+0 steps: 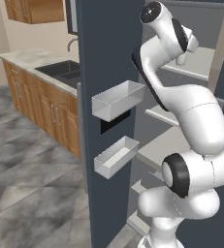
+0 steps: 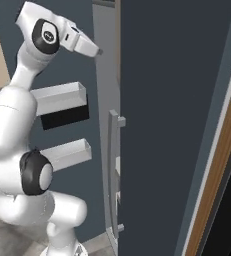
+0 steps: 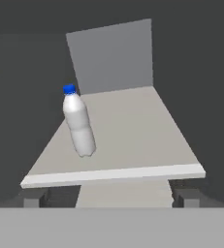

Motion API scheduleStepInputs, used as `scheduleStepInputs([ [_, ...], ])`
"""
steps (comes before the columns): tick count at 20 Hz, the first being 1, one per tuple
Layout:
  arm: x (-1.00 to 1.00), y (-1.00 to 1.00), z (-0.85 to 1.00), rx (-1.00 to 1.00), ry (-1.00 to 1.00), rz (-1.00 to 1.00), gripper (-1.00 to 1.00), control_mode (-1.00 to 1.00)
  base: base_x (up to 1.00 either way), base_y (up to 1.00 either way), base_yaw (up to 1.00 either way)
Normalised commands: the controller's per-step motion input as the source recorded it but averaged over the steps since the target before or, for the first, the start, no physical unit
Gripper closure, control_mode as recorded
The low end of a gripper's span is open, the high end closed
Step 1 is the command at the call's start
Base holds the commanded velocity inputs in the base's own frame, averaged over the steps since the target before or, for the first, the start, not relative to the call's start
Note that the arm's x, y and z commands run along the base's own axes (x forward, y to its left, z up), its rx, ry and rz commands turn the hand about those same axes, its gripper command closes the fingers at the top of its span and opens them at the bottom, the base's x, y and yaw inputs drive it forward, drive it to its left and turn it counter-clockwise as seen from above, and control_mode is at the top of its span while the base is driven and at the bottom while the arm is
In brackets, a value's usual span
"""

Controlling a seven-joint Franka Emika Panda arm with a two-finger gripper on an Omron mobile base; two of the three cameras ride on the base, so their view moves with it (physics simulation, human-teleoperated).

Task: Take the bottled waters from the counter and place them in the freezer to freeze. Close the freezer door after placing the bottles.

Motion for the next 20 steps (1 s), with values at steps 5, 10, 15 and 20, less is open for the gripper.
scheduleStepInputs([
  [5,-1.0,0.09,-0.24,0.23,-0.07,0.17,-1.0,-1.0,0.0,0.0,0.0],
  [10,-0.97,0.27,-0.27,0.23,0.0,0.22,-1.0,-1.0,0.0,0.0,0.0],
  [15,-0.78,0.15,-0.16,0.17,0.08,0.23,-1.0,-1.0,0.0,0.0,0.0],
  [20,-0.46,0.06,-0.14,-0.03,0.27,0.26,-1.0,-1.0,0.0,0.0,0.0],
])
